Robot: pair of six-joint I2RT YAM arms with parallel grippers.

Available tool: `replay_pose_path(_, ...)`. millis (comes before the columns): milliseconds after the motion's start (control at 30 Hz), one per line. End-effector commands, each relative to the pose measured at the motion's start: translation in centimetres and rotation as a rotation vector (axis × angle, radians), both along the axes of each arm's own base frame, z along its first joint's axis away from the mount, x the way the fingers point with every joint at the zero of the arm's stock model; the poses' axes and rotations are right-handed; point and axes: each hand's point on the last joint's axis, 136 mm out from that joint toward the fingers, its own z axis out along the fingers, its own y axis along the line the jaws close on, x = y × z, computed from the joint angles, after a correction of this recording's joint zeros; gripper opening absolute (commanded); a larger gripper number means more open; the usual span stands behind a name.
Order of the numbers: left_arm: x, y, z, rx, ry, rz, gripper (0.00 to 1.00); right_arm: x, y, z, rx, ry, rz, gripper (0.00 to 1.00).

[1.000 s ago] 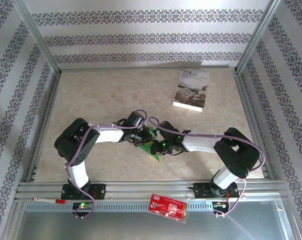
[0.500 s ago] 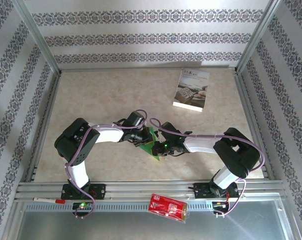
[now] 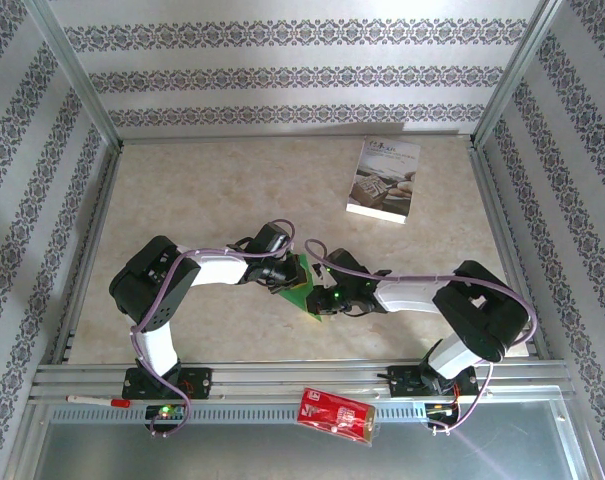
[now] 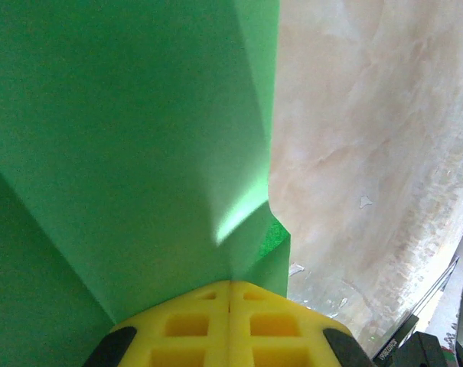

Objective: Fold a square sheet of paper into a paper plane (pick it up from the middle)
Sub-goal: Fourth fold the wing at the center of the table.

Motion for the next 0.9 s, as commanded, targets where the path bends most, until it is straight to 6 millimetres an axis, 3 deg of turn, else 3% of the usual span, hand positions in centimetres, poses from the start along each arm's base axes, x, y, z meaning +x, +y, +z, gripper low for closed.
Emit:
replay_pose_path(0,-1.8,3.6,-5.1,0.201,0.085,0.035,0.0,-5.1,-4.2,-3.9,-0.172,0.194,-0.001,0.01)
replay_pose_path(633,-1.9,3.7,-5.5,0.211,0.089,0.029,0.0,-6.3,-4.7,-3.2,-0.049,0.271,-0.119,0.01)
replay_pose_path(867,-1.9,3.7,-5.5,0.21,0.087,0.029,0.0,-7.2,-6.0,-3.6,-0.056,0.291,-0.149,0.01)
